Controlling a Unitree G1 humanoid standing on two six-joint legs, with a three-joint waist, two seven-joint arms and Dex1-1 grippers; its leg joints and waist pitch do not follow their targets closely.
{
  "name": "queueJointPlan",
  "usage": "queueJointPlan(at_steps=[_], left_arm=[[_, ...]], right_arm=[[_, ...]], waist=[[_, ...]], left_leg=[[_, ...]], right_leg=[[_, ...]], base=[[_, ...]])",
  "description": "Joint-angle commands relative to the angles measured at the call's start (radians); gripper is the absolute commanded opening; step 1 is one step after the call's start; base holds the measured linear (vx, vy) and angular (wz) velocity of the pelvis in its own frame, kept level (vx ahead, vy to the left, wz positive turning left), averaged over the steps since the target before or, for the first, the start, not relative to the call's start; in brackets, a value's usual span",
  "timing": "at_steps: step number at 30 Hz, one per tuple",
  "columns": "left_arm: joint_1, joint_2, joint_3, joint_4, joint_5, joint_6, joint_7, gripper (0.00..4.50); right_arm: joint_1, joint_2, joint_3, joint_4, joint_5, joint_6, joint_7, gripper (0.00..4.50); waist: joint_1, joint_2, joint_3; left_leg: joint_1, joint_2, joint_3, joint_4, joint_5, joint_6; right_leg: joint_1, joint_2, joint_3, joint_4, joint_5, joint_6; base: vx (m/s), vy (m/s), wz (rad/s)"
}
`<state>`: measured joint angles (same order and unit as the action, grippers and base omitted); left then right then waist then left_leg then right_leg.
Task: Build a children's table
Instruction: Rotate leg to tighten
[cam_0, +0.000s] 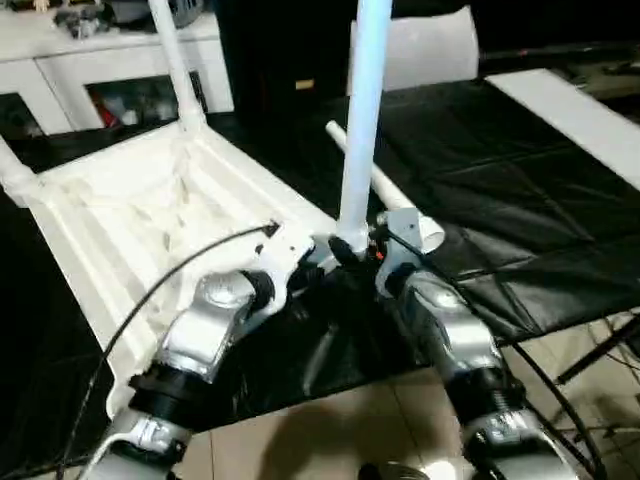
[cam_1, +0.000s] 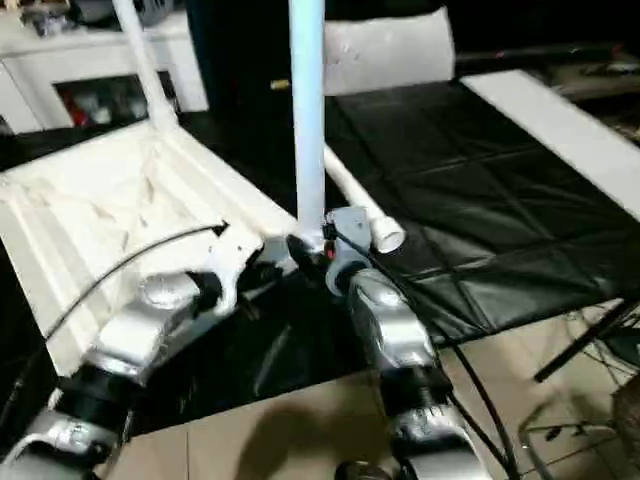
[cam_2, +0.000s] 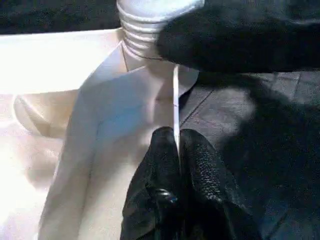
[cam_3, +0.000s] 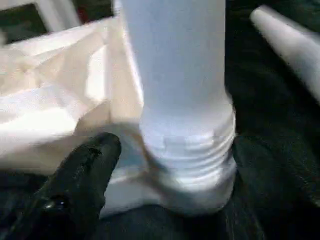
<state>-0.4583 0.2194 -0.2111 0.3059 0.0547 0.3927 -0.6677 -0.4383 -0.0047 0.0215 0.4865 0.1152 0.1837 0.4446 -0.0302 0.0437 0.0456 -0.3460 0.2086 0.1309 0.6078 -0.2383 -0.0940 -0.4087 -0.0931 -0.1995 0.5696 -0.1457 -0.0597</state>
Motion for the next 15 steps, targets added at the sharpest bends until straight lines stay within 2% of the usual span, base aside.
queueJointPlan(at_steps=[1,3,4,7,9,10,11,12,13,14,15], left_arm=[[-0.008,0.026,-0.001,-0.025,-0.018,-0.063,-0.054,0.00],[0.001,0.063,-0.015,-0.021,-0.024,-0.094,-0.106,0.00],[0.007,0.088,-0.022,-0.017,-0.029,-0.114,-0.146,0.00],[0.016,0.140,-0.042,-0.011,-0.043,-0.164,-0.250,0.00],[0.019,0.171,-0.061,-0.007,-0.056,-0.195,-0.329,0.00],[0.019,0.190,-0.074,-0.001,-0.060,-0.215,-0.373,0.00],[0.019,0.192,-0.076,0.000,-0.060,-0.217,-0.377,0.00],[0.019,0.201,-0.084,0.005,-0.061,-0.235,-0.404,0.00],[0.018,0.216,-0.097,0.012,-0.069,-0.261,-0.450,0.00],[0.016,0.228,-0.106,0.018,-0.073,-0.278,-0.481,0.00],[0.013,0.240,-0.116,0.025,-0.077,-0.297,-0.513,0.00]], right_arm=[[0.032,-0.023,0.027,-0.040,0.021,0.001,0.075,4.37],[0.060,-0.074,0.030,-0.081,0.029,-0.023,0.138,4.45],[0.073,-0.110,0.030,-0.105,0.037,-0.031,0.184,4.45],[0.087,-0.188,0.032,-0.139,0.051,-0.023,0.289,4.45],[0.088,-0.244,0.047,-0.153,0.056,-0.025,0.373,4.45],[0.083,-0.272,0.055,-0.160,0.066,-0.022,0.423,4.45],[0.083,-0.275,0.056,-0.161,0.067,-0.022,0.428,4.45],[0.078,-0.291,0.061,-0.164,0.072,-0.022,0.457,4.45],[0.072,-0.315,0.072,-0.172,0.079,-0.023,0.501,4.45],[0.066,-0.332,0.082,-0.175,0.082,-0.025,0.537,4.45],[0.060,-0.350,0.093,-0.180,0.087,-0.026,0.574,4.45]], waist=[[0.019,-0.005,-0.083],[0.028,-0.003,-0.081],[0.034,0.002,-0.076],[0.050,-0.002,-0.072],[0.056,-0.001,-0.068],[0.065,0.005,-0.068],[0.069,0.004,-0.068],[0.074,-0.002,-0.069],[0.078,-0.001,-0.070],[0.084,-0.008,-0.072],[0.087,-0.006,-0.073]], left_leg=[[-0.032,0.010,0.004,-0.045,0.088,0.171],[-0.031,0.012,0.006,-0.046,0.083,0.173],[-0.025,0.017,0.010,-0.049,0.040,0.164],[-0.018,0.020,0.012,-0.055,-0.004,0.140],[-0.014,0.021,0.014,-0.058,-0.037,0.122],[-0.011,0.021,0.015,-0.060,-0.057,0.116],[-0.008,0.022,0.016,-0.060,-0.063,0.114],[-0.007,0.023,0.016,-0.061,-0.063,0.111],[-0.008,0.023,0.015,-0.061,-0.060,0.111],[-0.010,0.024,0.015,-0.061,-0.049,0.116],[-0.010,0.025,0.015,-0.060,-0.039,0.118]], right_leg=[[0.090,-0.068,0.077,-0.038,-0.090,-0.123],[0.087,-0.068,0.077,-0.039,-0.106,-0.117],[0.081,-0.066,0.076,-0.048,-0.172,-0.105],[0.079,-0.063,0.076,-0.056,-0.240,-0.084],[0.077,-0.062,0.075,-0.064,-0.287,-0.070],[0.074,-0.063,0.078,-0.066,-0.311,-0.062],[0.073,-0.062,0.077,-0.068,-0.314,-0.062],[0.072,-0.063,0.079,-0.065,-0.305,-0.068],[0.073,-0.063,0.079,-0.064,-0.301,-0.069],[0.075,-0.063,0.080,-0.059,-0.286,-0.072],[0.075,-0.065,0.083,-0.056,-0.276,-0.074]], base=[[0.000,0.000,0.00],[0.000,0.000,0.00],[0.000,0.000,0.00],[0.000,0.000,0.00],[0.000,0.000,0.00],[0.000,0.000,0.00],[0.000,0.000,0.00],[0.000,0.000,0.00],[0.000,0.000,0.00],[0.000,0.000,0.00],[0.000,0.000,0.00]])
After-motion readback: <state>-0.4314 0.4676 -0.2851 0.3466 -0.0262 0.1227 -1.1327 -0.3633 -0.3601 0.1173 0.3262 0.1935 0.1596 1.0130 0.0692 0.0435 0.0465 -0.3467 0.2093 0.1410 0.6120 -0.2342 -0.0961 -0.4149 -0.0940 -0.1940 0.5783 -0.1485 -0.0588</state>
